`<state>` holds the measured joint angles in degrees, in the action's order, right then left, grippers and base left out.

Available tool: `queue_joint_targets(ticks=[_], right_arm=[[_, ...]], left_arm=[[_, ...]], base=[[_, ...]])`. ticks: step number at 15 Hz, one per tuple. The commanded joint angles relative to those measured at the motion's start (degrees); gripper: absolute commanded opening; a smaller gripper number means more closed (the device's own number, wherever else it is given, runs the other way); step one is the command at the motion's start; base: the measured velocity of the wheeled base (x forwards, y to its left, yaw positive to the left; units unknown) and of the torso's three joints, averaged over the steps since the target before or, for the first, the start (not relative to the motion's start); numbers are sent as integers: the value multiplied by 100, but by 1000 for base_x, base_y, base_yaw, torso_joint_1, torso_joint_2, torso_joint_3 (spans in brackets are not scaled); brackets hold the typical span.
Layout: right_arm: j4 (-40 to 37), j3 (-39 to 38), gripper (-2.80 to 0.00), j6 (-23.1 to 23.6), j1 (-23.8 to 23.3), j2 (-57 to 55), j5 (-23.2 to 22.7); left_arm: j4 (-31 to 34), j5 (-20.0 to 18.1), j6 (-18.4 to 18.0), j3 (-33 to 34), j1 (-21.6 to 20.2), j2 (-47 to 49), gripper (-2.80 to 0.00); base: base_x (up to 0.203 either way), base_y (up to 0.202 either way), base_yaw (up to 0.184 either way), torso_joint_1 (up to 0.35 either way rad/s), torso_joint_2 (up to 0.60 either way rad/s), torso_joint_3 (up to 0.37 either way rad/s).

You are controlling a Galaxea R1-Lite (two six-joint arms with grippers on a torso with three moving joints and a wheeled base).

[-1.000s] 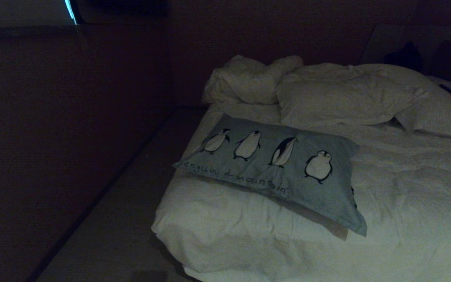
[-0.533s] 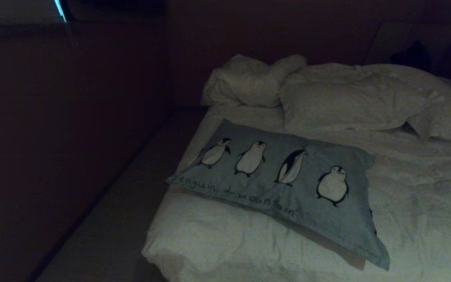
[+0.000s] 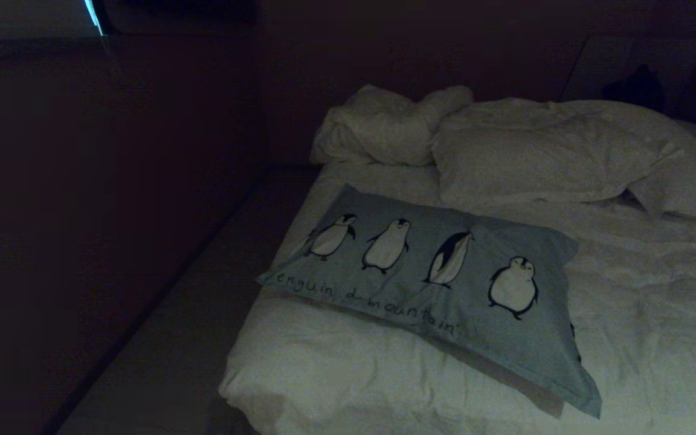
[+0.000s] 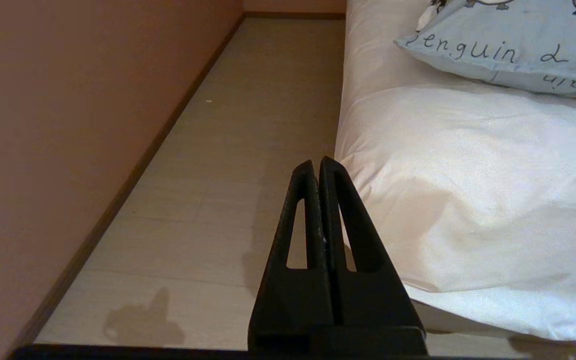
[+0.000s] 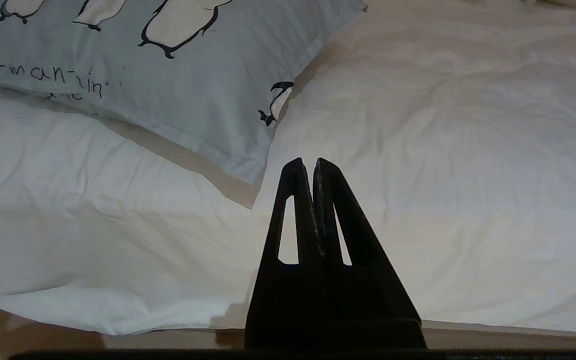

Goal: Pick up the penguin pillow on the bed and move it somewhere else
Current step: Pick up the pillow

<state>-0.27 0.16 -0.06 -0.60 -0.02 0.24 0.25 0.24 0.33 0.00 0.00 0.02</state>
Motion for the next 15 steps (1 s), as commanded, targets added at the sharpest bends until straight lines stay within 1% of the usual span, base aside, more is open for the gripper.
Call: queue_joint_targets(ticks=[1,3,4,6,9,11,15], right_arm=[[-3,11,-280,42,-2,-1,8],[-21,42,-280,172,-2,-6,-28],[-58,193,-280,236,-2,-12,-91],[-240,662,-280,249,-2,-160,-386],[-444,1163,-280,250,3,-1003,-607],[-244,1402,-280,246,5,-1695,-764],[485,1892,-280,247,11,-3357,-892]], left_arm=[[2,2,2,9,6,-2,-280],[2,2,2,9,0,-2,-280],[2,2,2,9,0,-2,-280],[2,2,2,9,0,-2,-280],[2,2,2,9,0,-2,-280],[2,2,2,9,0,-2,-280],[2,2,2,9,0,-2,-280]], base=[[0,0,0,0,0,0],[0,0,0,0,0,0],[0,0,0,0,0,0],[0,0,0,0,0,0],[0,0,0,0,0,0],[0,0,0,0,0,0],[0,0,0,0,0,0]])
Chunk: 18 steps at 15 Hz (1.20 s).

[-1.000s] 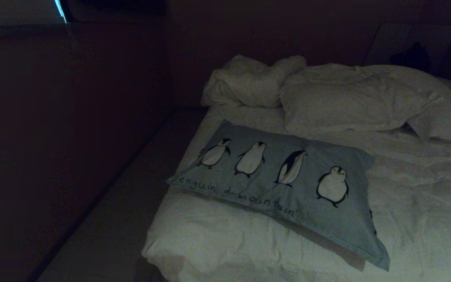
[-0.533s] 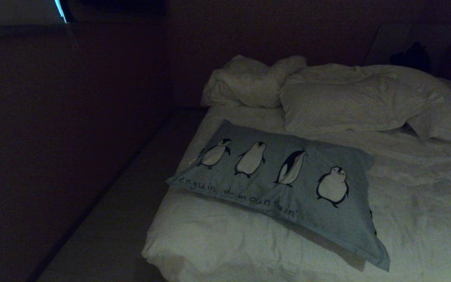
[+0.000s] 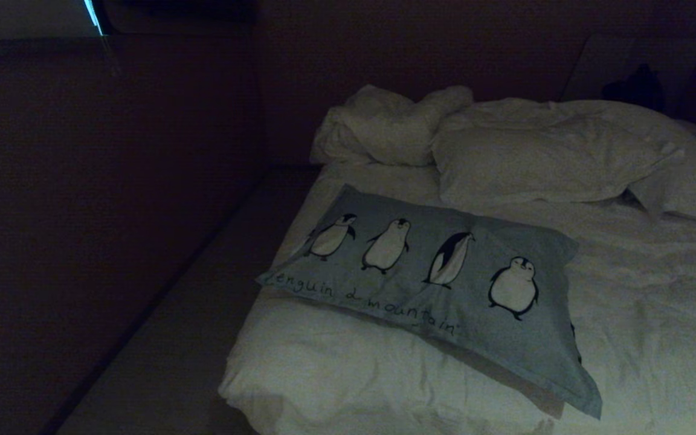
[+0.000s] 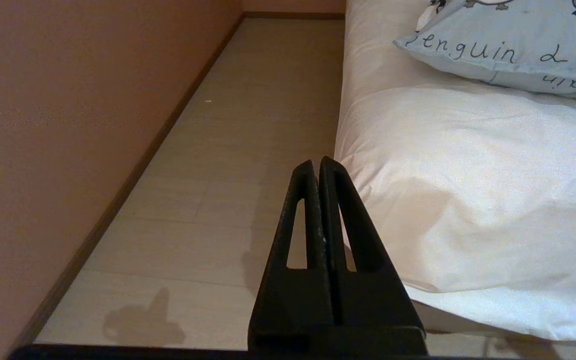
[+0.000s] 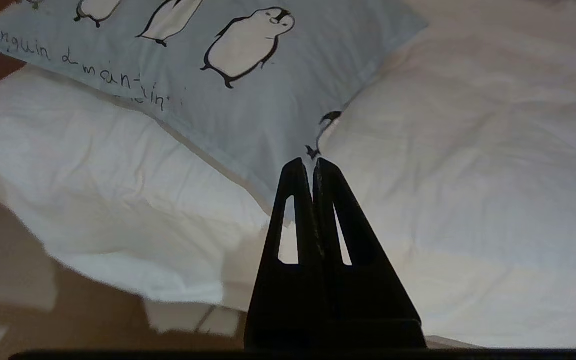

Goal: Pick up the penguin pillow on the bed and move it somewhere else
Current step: Pick up the pillow

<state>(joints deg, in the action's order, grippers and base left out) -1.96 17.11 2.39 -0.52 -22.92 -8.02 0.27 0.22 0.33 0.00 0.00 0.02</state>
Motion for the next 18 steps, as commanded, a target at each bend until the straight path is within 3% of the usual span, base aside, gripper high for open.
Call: queue_joint_targets(ticks=[1,4,9,12,15,18], right_arm=[[825,353,-280,2,5,-1556,-120],[1379,1070,-280,11,2,-3324,-263],[2028,3003,-280,58,0,-6103,-340],[2205,3991,-280,202,59,-6882,-411],[2322,4164,-280,886,96,-7213,-645],[2729,4247,-280,1013,103,-7455,-1138]], left_arm=[[0,4,2,9,0,-2,-280],[0,4,2,9,8,-2,-280],[0,4,2,9,0,-2,-280],[0,4,2,9,0,-2,-280],[0,3,2,9,5,-2,-280],[0,4,2,9,0,-2,-280]], base=[[0,0,0,0,0,0],[0,0,0,0,0,0],[0,0,0,0,0,0],[0,0,0,0,0,0],[0,0,0,0,0,0],[0,0,0,0,0,0]])
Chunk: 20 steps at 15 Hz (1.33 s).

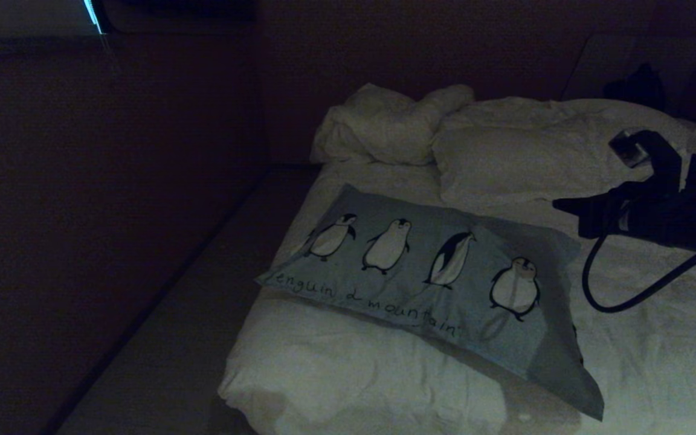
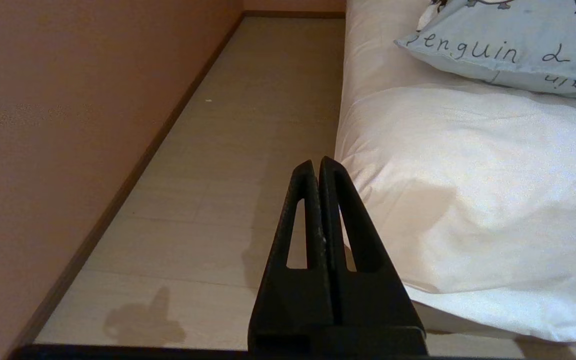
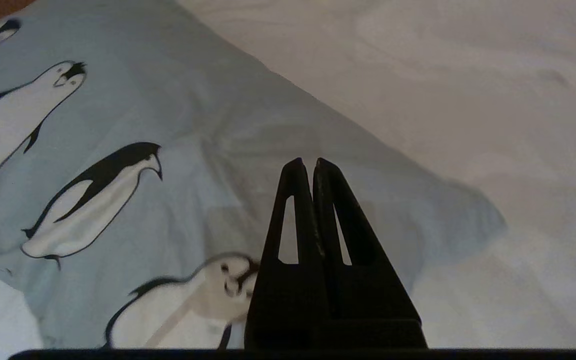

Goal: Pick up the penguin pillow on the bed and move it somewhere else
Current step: Pick up the pillow

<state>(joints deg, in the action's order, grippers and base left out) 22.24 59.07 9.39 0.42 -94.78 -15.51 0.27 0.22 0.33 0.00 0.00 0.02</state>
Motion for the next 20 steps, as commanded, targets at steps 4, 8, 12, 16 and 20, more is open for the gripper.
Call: queue_joint_targets(ticks=[4,8,12,16,20], right_arm=[[817,117,-280,623,44,-692,-682],[1448,-43,-280,1248,210,-1167,-748],[1791,-42,-166,1290,424,-1468,-751],[1767,-71,0,1249,442,-1403,-760],[1752,-158,0,1079,562,-1360,-1001]], left_arm=[[0,4,2,9,0,-2,-280],[0,-4,2,9,0,-2,-280],[0,4,2,9,3,-2,-280],[0,4,2,9,0,-2,-280],[0,4,2,9,0,-2,-280]], base=[[0,0,0,0,0,0],[0,0,0,0,0,0],[0,0,0,0,0,0],[0,0,0,0,0,0],[0,0,0,0,0,0]])
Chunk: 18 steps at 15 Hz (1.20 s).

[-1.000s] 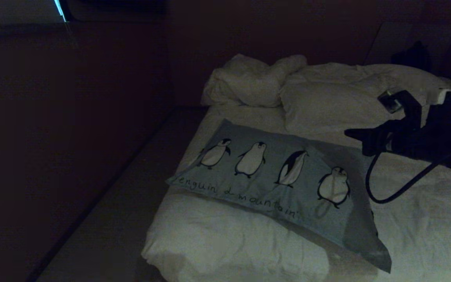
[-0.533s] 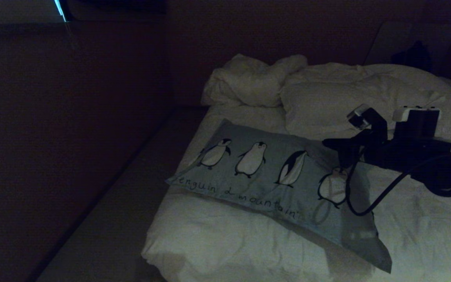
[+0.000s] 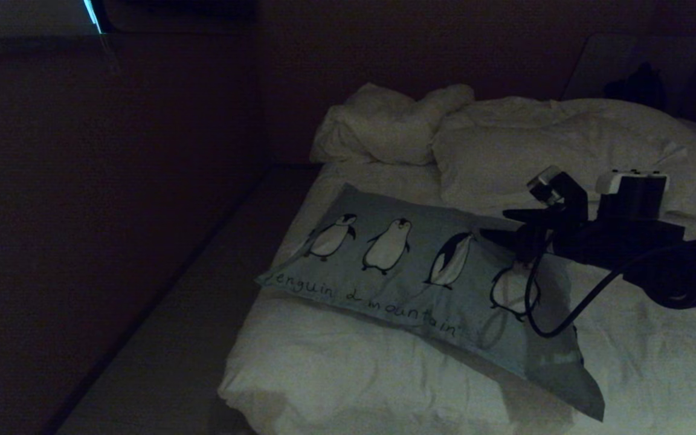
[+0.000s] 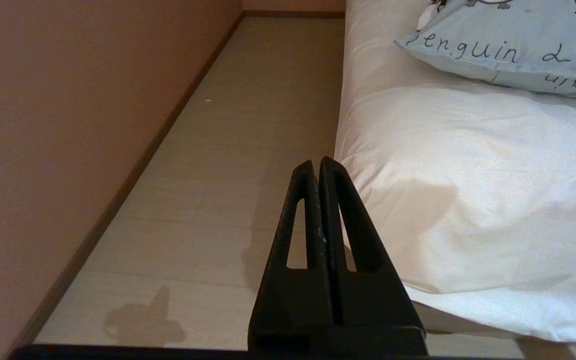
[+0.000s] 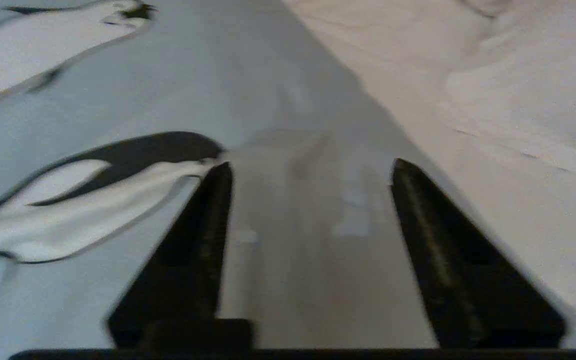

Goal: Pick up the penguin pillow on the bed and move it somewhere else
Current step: Pick up the pillow

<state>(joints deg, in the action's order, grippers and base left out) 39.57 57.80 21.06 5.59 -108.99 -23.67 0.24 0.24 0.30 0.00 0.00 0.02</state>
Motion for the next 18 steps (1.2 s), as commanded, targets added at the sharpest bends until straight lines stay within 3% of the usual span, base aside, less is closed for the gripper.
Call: queue_joint_targets(ticks=[1,11,18], right_arm=[[16,-49,0,-162,64,70,-216],[21,-136,0,-189,471,-931,-289],[33,77,0,-115,487,-1655,-222]], left_arm=[[2,2,5,9,8,-2,-280],[2,2,5,9,0,-2,-280],[2,2,5,9,3,-2,-280]], base=[[0,0,0,0,0,0],[0,0,0,0,0,0],[0,0,0,0,0,0]])
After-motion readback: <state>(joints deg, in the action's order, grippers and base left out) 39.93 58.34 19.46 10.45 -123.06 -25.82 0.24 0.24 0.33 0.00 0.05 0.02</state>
